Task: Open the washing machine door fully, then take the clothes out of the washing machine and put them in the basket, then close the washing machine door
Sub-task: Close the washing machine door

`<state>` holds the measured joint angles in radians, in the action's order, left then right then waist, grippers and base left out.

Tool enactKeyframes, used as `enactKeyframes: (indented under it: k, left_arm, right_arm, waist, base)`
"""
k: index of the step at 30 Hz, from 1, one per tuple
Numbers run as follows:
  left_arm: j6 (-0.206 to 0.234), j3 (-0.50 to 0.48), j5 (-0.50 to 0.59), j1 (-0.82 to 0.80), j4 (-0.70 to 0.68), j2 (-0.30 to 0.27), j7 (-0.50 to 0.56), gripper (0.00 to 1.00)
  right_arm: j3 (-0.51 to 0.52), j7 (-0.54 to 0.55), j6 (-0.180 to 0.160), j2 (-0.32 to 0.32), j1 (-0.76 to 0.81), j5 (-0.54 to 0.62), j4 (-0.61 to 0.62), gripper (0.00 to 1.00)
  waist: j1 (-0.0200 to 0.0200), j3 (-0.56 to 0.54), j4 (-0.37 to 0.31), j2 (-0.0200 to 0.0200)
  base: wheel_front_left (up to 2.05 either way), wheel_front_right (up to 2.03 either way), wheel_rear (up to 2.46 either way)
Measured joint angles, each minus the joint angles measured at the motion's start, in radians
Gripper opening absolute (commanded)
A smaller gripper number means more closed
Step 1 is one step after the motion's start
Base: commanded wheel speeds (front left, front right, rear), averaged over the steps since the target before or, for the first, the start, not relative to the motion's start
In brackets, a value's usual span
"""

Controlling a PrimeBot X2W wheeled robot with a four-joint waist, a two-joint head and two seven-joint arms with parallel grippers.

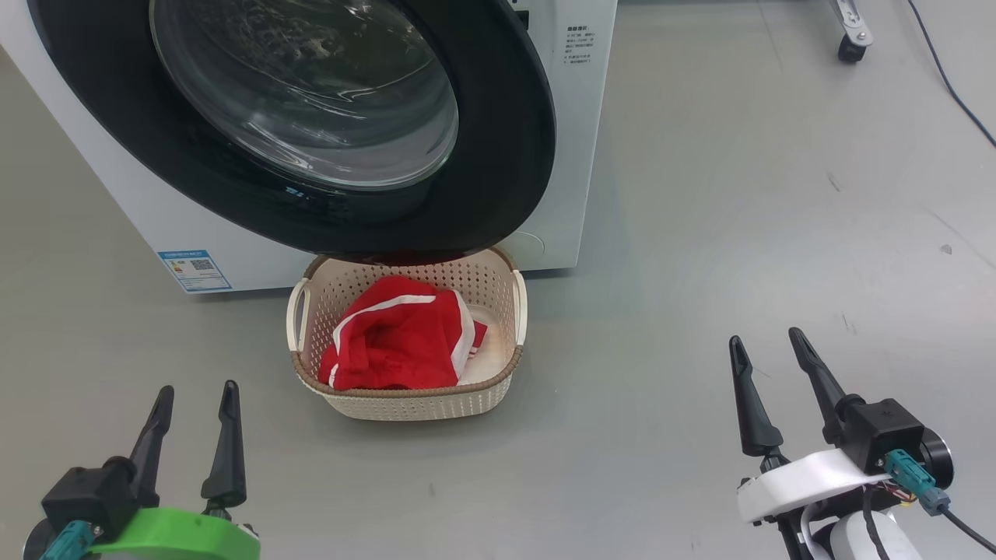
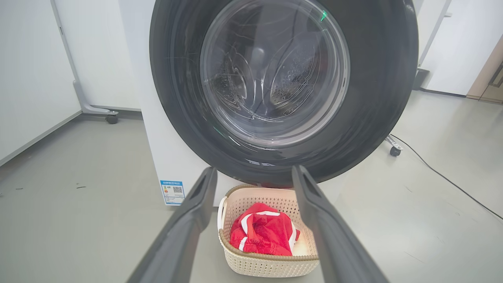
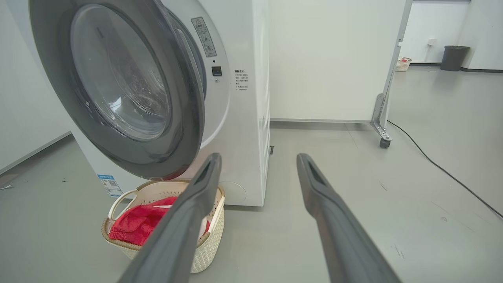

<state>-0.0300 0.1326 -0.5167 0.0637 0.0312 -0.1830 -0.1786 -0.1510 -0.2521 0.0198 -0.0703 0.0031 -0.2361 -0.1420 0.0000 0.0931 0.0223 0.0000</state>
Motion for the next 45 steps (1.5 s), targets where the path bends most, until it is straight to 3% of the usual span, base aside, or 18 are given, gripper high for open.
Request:
enactKeyframes:
  k: [10, 11, 12, 13, 30, 45]
  left_arm:
    - [0.007, 0.001, 0.008, -0.001, 0.012, 0.011, -0.017, 1.0]
    - [0.008, 0.002, 0.01, -0.001, 0.013, 0.012, -0.017, 1.0]
    - [0.008, 0.003, 0.015, -0.001, 0.015, 0.011, -0.017, 1.0]
    - [0.008, 0.004, 0.016, -0.001, 0.016, 0.012, -0.017, 1.0]
    - [0.01, 0.036, 0.049, -0.021, 0.019, 0.014, -0.026, 1.0]
    - [0.01, 0.071, 0.072, -0.085, -0.014, 0.039, -0.035, 1.0]
  right_arm:
    - [0.005, 0.0, 0.0, 0.0, 0.002, 0.0, 0.001, 1.0]
    - [0.005, 0.0, 0.0, 0.0, 0.002, 0.0, 0.001, 0.38]
    - [0.006, 0.0, 0.0, 0.0, 0.002, 0.0, 0.001, 0.09]
    - [0.007, 0.0, 0.0, 0.0, 0.002, 0.0, 0.001, 0.0]
    - [0.011, 0.0, 0.006, -0.013, 0.002, 0.0, -0.009, 0.0]
    - [-0.029, 0.035, 0.044, -0.056, -0.137, 0.031, -0.009, 0.0]
  waist:
    - [0.0, 0.004, 0.004, 0.0]
    - [0.0, 0.004, 0.005, 0.0]
    - [0.0, 0.005, 0.005, 0.0]
    - [0.0, 0.005, 0.006, 0.0]
    - [0.0, 0.022, 0.028, 0.0]
    - [0.0, 0.1, 0.108, 0.0]
  base:
    - [0.0, 0.0, 0.0]
    - [0.0, 0.0, 0.0]
    - [0.0, 0.0, 0.0]
    - [0.0, 0.0, 0.0]
    - [0.0, 0.0, 0.0]
    - [0.0, 0.0, 0.0]
